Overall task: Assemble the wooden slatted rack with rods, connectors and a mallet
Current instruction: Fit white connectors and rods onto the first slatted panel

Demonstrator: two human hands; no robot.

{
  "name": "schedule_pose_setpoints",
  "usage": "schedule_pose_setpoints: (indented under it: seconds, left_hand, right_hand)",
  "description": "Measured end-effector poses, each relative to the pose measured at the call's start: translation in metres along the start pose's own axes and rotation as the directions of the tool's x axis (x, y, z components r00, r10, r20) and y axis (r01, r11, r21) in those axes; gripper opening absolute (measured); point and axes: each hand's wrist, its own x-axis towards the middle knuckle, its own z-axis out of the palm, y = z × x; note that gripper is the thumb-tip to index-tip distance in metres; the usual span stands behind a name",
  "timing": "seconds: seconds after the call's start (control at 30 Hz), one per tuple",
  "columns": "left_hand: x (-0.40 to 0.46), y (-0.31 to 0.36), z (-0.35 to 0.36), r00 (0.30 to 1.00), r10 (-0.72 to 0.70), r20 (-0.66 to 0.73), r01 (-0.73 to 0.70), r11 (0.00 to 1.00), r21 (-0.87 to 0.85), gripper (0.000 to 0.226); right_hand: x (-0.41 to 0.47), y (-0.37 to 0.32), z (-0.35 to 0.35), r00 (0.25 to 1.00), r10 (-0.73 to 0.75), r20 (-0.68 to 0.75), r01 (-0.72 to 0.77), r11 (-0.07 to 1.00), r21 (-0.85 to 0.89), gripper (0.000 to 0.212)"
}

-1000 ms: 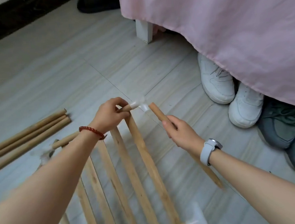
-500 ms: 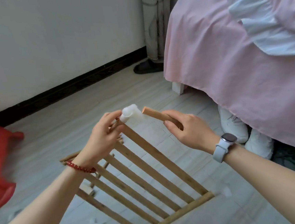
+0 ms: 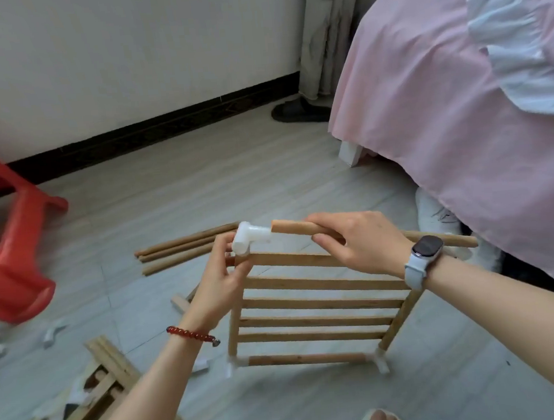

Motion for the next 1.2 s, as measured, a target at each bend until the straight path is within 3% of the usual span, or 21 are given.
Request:
schedule_pose_setpoints:
  seconds: [0.1, 0.27, 0.33, 0.4, 0.47, 0.6, 0.73, 1.2]
  left_hand:
    - [-0.006, -0.02, 0.0, 0.993, -0.089, 0.082, 0.083, 0.994, 0.074, 0.035]
    - [-0.008, -0.016, 0.001, 0.989, -0.069, 0.13, 0.054, 0.991, 0.119, 0.033]
    - [-0.008, -0.01, -0.005, 0.976, -0.091, 0.2, 0.085, 0.996, 0.039, 0.047]
    - [-0.009, -0.004, -0.013, 0.948, -0.126, 0.292, 0.136, 0.991, -0.012, 0.078]
    - [-0.012, 0.004, -0.015, 0.937, -0.143, 0.319, 0.13, 0.99, 0.06, 0.086]
    - [-0.012, 0.005, -0.004, 0.989, -0.131, 0.074, 0.099, 0.936, 0.337, 0.065]
    - [-0.014, -0.004, -0.002, 0.992, -0.121, -0.021, 0.121, 0.924, 0.363, 0.052]
    - [-0.026, -0.007, -0.008, 0.984, -0.162, 0.076, 0.141, 0.962, 0.232, 0.045]
  right_hand:
    - [-0.005, -0.002, 0.011, 0.997, 0.01, 0.074, -0.005, 0.998, -0.064, 0.036]
    - [-0.01, -0.002, 0.021, 0.992, 0.01, 0.124, 0.003, 0.994, -0.105, 0.038]
    - [-0.014, -0.003, 0.025, 0.991, 0.008, 0.132, 0.007, 0.993, -0.115, 0.039]
    - [-0.019, -0.005, 0.027, 0.99, -0.002, 0.138, 0.018, 0.992, -0.121, 0.04]
    - [-0.02, -0.008, 0.029, 0.991, -0.01, 0.136, 0.027, 0.993, -0.119, 0.04]
    - [-0.017, -0.013, 0.03, 0.995, 0.035, 0.093, -0.021, 0.989, -0.144, 0.039]
    - [-0.018, -0.016, 0.032, 0.995, 0.027, 0.096, -0.011, 0.988, -0.156, 0.039]
    - [-0.027, -0.03, 0.047, 0.986, 0.003, 0.166, 0.028, 0.983, -0.183, 0.037]
